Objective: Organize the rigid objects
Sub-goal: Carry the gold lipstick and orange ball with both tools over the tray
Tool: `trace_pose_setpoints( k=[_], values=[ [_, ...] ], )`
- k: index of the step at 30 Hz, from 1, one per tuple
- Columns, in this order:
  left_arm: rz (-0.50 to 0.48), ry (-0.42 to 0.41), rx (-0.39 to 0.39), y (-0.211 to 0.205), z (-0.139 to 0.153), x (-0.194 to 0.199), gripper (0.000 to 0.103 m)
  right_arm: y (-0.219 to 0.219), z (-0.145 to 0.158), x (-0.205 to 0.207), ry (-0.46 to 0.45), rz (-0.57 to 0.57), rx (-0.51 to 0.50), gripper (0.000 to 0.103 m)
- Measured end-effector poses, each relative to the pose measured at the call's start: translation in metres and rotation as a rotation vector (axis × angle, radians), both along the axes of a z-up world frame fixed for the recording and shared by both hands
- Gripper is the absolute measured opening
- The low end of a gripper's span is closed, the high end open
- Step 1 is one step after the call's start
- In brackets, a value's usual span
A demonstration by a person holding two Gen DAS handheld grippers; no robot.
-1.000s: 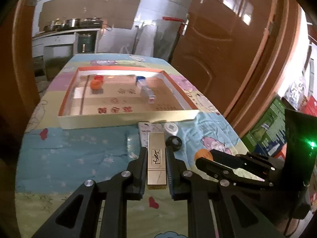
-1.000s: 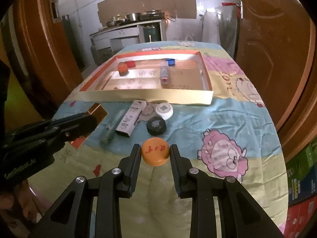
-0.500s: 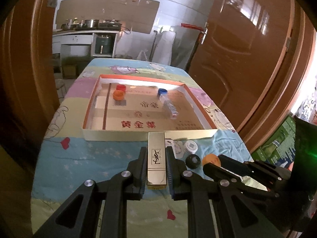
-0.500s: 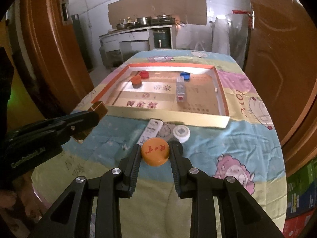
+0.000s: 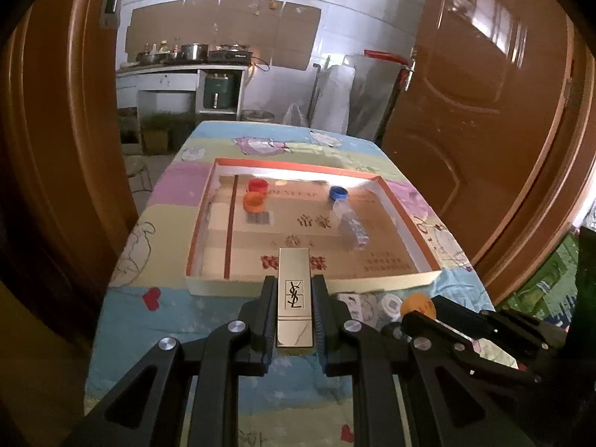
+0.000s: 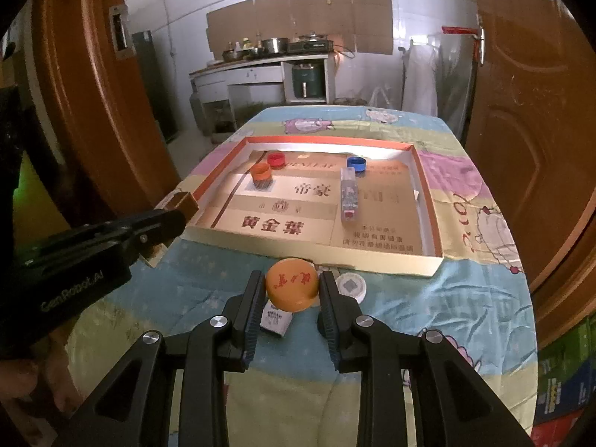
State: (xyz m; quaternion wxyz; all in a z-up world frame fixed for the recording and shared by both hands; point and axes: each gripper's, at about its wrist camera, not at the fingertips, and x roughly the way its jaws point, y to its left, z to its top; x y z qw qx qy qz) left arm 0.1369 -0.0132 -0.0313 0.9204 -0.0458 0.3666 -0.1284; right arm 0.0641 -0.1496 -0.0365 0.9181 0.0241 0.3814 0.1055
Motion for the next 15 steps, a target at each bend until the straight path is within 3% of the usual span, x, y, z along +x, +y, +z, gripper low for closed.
trace_pose_setpoints(
  k=[15],
  values=[
    [0.028, -0.001, 0.051, -0.010, -0.001, 0.035, 0.018, -0.004, -0.004, 0.036, 0.006, -0.017, 0.021, 0.031]
  ],
)
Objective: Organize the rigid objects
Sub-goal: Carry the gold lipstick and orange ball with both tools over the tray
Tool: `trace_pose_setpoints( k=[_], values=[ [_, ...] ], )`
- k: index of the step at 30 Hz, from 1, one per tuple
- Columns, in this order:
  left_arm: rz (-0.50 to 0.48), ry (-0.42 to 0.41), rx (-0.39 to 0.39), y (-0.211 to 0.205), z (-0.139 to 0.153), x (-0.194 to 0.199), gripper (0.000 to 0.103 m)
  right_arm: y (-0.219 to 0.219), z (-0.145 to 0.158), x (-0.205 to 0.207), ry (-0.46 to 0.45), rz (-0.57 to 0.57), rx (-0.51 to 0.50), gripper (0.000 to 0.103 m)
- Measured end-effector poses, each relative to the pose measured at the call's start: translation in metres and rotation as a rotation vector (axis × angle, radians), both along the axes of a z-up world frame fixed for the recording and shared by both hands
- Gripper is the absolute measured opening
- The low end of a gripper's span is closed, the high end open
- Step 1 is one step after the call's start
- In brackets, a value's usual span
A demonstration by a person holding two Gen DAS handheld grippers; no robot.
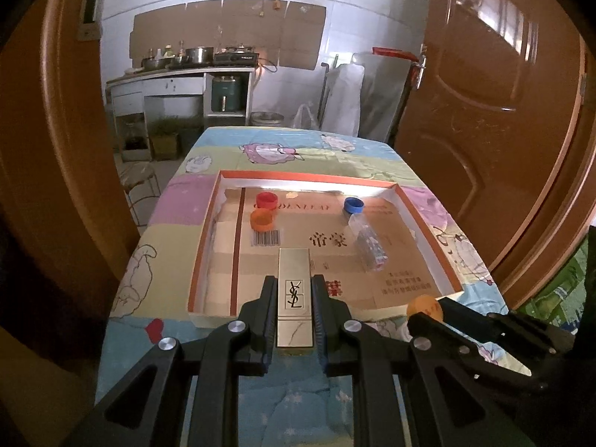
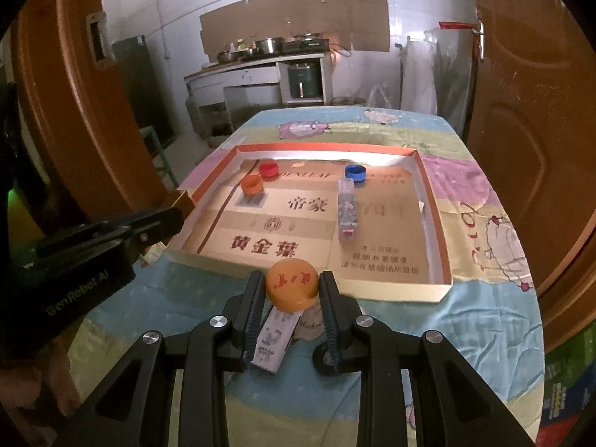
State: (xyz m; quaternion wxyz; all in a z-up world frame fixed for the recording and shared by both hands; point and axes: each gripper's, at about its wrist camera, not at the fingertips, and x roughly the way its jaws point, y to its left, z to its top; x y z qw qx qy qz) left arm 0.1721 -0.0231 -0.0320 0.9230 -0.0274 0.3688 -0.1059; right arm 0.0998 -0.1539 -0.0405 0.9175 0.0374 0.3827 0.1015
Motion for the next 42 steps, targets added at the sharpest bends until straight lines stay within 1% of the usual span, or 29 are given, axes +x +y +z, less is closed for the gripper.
trace_pose_setpoints(
  k=[14, 21, 30, 42],
  values=[
    [-0.019, -0.017, 0.032, -0.022, 0.006, 0.044, 0.018, -0.037, 0.000, 0.040, 0.000, -0.081, 0.001, 0.031],
    [-0.044, -0.014, 0.051, -0.036, 0.006, 0.067, 0.018, -0.052, -0.002, 0.063, -0.001, -0.099, -0.034, 0.031],
    [-0.063, 0.023, 0.074, -0.048, -0.007, 0.095, 0.018, -0.065, -0.012, 0.095, 0.012, -0.099, -0.097, 0.030],
    [-0.079, 0.070, 0.092, -0.060, -0.022, 0.125, 0.018, -0.070, -0.023, 0.127, 0.030, -0.086, -0.128, 0.031]
  ],
)
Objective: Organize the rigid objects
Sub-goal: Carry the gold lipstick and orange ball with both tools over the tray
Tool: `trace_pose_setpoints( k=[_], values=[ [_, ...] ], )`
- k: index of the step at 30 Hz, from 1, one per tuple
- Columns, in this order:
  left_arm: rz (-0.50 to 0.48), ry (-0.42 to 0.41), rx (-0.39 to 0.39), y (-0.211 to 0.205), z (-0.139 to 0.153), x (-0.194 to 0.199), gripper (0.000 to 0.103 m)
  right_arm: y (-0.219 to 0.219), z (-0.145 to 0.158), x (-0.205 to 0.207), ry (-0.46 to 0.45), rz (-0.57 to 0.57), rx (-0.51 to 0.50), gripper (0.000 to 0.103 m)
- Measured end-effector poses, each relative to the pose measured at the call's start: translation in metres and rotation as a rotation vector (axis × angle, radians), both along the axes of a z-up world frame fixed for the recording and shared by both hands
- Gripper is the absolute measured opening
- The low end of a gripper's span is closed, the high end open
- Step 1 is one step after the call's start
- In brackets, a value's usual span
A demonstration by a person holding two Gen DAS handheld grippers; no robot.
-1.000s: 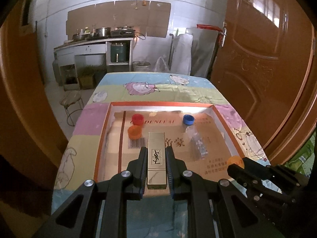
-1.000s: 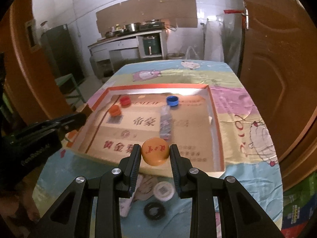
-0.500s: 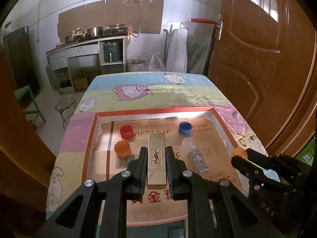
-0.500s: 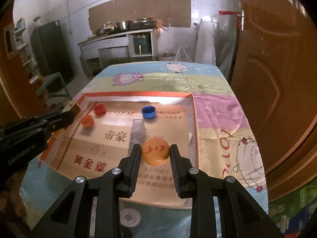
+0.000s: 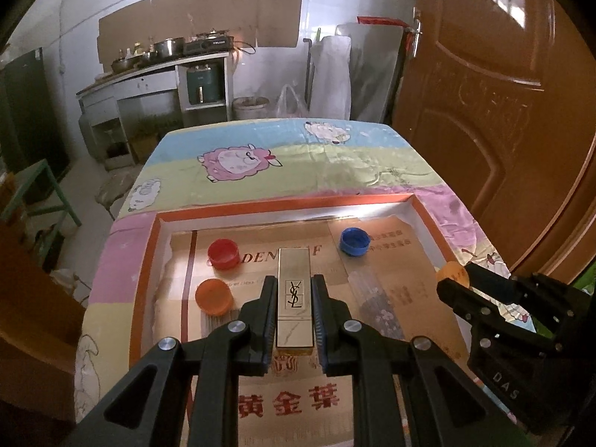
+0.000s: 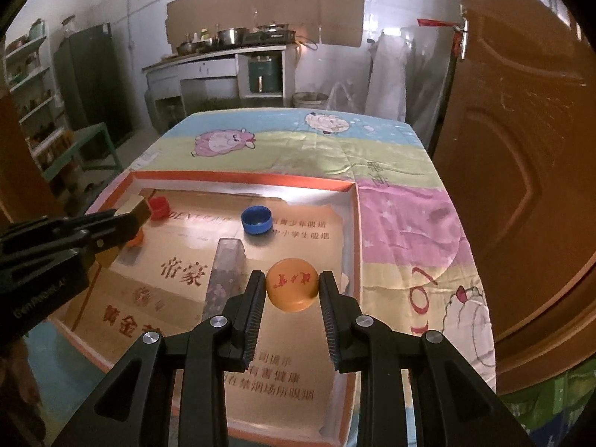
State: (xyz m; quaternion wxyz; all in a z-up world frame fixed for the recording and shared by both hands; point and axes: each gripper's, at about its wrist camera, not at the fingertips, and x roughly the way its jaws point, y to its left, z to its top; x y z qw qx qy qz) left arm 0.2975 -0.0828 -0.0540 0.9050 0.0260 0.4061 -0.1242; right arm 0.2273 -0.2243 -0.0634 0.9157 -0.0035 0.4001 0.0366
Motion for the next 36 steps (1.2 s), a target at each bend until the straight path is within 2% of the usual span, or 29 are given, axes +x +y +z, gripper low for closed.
trace_pose_setpoints(
  k=[17, 36],
  values=[
    [-0.014, 0.062, 0.017, -0.011, -0.021, 0.037, 0.018, 0.003, -0.015, 0.045, 0.042, 0.017, 0.006, 0.031],
    [-0.019, 0.109, 0.044, -0.017, -0.042, 0.055, 0.018, 0.003, -0.029, 0.063, 0.076, 0.027, 0.016, 0.031]
  ],
)
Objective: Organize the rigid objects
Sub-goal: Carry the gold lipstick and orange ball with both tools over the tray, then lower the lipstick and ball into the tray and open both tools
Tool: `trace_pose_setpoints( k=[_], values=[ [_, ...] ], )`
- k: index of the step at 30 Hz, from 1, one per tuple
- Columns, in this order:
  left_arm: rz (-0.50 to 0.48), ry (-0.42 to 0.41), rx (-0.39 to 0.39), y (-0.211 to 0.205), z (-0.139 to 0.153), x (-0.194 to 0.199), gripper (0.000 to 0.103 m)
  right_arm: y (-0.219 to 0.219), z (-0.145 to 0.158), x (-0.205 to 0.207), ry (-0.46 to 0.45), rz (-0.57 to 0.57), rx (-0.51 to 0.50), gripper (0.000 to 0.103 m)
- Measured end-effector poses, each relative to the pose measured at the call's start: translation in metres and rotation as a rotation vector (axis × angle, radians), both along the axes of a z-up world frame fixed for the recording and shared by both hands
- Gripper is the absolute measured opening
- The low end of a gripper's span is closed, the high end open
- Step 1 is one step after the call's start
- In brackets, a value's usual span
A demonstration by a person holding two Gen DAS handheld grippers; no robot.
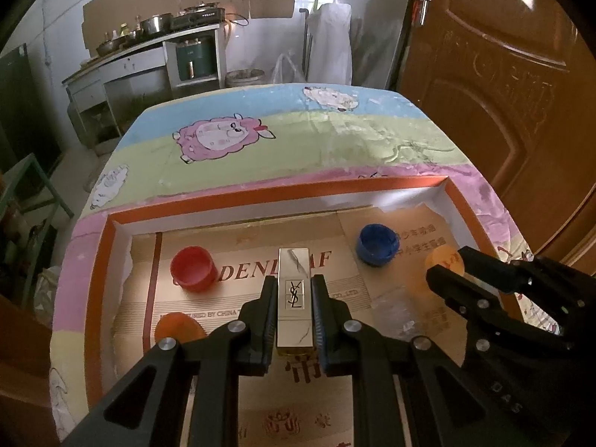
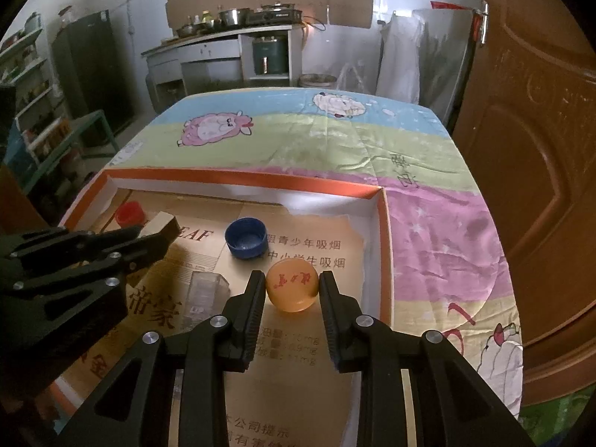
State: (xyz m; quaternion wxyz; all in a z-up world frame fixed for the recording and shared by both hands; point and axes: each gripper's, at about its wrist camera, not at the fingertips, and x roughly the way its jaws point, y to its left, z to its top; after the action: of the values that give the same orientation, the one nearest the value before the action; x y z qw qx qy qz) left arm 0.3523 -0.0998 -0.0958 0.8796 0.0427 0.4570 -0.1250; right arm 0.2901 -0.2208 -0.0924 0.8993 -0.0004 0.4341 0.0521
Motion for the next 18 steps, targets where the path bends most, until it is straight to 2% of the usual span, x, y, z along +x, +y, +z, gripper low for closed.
trace_pose_setpoints(
  k=[12, 18],
  values=[
    [-0.007, 0.057, 0.005, -0.001, -0.009, 0.006, 0.019, 0.001, -0.011, 0.011, 0.079, 0.010, 0.005, 0.031],
    [-0.008, 0.062, -0.027, 0.002, -0.009, 0.007, 0.019, 0.002, -0.014, 0.014, 0.100, 0.016, 0.012, 0.031]
  ],
)
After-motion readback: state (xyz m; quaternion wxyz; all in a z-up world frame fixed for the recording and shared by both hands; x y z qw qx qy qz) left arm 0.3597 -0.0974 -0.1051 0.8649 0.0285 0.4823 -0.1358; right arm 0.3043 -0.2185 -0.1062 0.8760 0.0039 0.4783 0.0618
